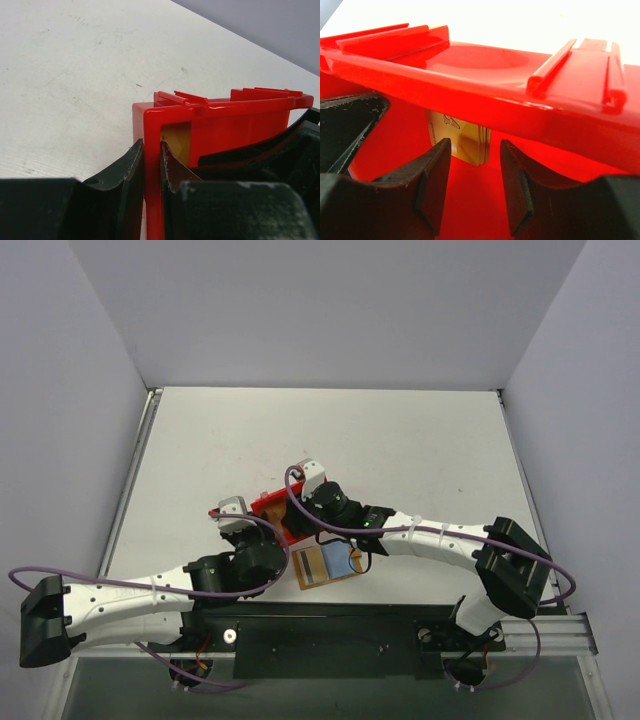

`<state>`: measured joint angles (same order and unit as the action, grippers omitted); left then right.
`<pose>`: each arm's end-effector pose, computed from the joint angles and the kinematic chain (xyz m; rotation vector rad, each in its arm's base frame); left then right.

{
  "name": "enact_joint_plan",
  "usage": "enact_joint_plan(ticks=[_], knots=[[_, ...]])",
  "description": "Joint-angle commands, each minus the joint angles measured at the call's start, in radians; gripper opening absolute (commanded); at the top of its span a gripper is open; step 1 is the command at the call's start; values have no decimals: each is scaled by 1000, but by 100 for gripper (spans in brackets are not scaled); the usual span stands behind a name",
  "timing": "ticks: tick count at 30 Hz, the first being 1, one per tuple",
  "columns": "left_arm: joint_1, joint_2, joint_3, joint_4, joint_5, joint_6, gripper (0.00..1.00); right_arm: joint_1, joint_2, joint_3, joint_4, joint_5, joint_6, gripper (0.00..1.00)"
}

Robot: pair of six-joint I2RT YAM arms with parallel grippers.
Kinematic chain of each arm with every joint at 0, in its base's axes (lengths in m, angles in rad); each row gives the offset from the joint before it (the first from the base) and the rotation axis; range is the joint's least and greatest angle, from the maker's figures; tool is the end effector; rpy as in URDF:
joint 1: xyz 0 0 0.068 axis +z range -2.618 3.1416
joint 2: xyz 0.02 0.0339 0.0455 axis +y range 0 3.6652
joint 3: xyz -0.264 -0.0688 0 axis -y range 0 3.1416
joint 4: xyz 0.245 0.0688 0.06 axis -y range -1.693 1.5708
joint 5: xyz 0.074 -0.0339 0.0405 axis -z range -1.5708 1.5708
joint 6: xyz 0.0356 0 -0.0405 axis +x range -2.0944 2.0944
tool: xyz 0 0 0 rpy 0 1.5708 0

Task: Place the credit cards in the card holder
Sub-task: Pick up the credit card from the storage box.

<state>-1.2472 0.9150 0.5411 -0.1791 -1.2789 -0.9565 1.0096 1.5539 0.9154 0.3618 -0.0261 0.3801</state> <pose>0.0898 -0.1605 0.2449 -0.4244 1.6765 -0.2581 0.1873 0.2997 0.2497 -0.6274 1.8643 0.9713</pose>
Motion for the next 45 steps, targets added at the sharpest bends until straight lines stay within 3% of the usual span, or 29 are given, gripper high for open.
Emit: enact_joint_plan(ticks=[1,20,32,45], knots=[[-8,-27,60,75,0,-47,0,7,17,45,5,11,-6,40],[3,-165,66,-34,124,-157,0,-6,6,-6,91,-97,5,40],[14,-127,114,-49,213,-228,0,9,17,0,49,6,-75,40],[77,-119,129,-7,299,-212,0,23,74,40,45,-78,-76,40]])
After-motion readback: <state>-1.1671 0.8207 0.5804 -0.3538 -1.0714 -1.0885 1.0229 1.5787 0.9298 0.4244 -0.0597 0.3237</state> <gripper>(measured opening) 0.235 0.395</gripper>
